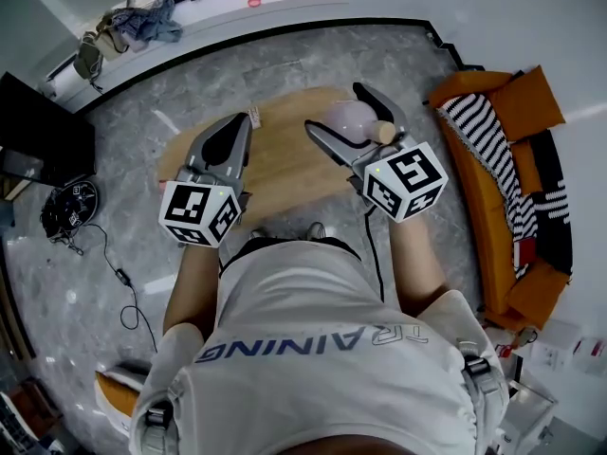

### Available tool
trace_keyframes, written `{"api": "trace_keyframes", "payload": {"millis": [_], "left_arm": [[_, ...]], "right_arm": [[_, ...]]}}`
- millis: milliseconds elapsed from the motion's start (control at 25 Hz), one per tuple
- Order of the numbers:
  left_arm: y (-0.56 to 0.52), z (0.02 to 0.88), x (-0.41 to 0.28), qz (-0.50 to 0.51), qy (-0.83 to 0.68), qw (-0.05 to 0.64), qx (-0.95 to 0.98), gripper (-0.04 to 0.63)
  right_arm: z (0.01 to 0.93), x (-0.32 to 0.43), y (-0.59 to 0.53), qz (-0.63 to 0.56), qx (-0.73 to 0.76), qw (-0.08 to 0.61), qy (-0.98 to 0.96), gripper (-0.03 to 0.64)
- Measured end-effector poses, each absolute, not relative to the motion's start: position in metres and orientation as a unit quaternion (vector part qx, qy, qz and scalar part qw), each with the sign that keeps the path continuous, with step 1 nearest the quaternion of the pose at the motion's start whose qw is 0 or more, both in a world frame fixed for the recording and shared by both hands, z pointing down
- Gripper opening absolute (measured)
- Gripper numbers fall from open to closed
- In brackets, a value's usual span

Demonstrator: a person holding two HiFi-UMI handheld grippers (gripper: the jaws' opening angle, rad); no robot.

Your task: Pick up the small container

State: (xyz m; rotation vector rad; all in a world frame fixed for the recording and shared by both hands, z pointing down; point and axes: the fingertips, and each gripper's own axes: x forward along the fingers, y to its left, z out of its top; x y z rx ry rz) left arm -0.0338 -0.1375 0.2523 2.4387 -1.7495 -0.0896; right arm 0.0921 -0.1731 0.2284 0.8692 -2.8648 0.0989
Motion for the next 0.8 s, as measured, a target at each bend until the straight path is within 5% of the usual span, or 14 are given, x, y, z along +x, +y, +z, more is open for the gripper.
{"api": "trace_keyframes", "payload": {"millis": [800], "left_arm": [[-0.16,0.253,-0.031,-0.027,-0.581,0.066,0.81,0.0]], "right_arm": [[0.234,0.094,-0.196,0.038,0.294,0.072,-0.952,0.442]]}}
